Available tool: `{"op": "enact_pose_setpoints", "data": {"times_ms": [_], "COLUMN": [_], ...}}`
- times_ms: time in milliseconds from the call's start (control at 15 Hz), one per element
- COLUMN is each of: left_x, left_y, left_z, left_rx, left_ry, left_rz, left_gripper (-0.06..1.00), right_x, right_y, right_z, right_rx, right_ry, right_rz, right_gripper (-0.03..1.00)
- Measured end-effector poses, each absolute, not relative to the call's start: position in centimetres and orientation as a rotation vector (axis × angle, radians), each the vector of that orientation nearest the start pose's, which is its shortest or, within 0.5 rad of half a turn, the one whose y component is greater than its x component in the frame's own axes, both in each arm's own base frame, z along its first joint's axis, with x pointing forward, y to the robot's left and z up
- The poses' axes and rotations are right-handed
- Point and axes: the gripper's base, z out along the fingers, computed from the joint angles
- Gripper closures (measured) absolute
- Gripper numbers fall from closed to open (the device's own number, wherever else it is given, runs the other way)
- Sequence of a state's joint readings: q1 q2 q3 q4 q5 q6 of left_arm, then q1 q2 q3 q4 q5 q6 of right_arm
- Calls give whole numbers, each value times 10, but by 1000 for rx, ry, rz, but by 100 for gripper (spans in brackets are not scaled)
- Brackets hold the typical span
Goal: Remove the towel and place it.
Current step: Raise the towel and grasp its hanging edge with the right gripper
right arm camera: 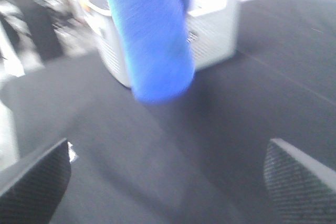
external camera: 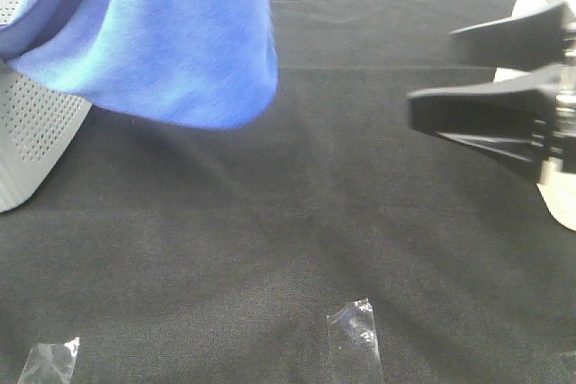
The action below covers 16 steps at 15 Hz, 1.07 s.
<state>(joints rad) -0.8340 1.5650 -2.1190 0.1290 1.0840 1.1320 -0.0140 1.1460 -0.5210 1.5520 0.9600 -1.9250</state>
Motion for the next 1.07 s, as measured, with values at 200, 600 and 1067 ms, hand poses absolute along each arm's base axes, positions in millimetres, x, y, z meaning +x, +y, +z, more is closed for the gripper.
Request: {"op": "enact_pose_setpoints", "data": {"times_ms": [200,600,1067], "left_x": [219,225,225], "left_y": [-228,-237,-237], "left_z": [527,519,520], "left_rx": [1698,1718,1708], "left_ry": [1142,1152,1144], "left_rz": [316,297,298], "left_gripper": [94,94,94], "right_x": [222,267,286], "right_y": [90,159,165], "right_z": [233,216,213], "right_rx": [-870,-1074,-1112], "right_ry": [1703,1673,1668], "right_rz": [961,1084,1044], "right_gripper": [4,5,5]}}
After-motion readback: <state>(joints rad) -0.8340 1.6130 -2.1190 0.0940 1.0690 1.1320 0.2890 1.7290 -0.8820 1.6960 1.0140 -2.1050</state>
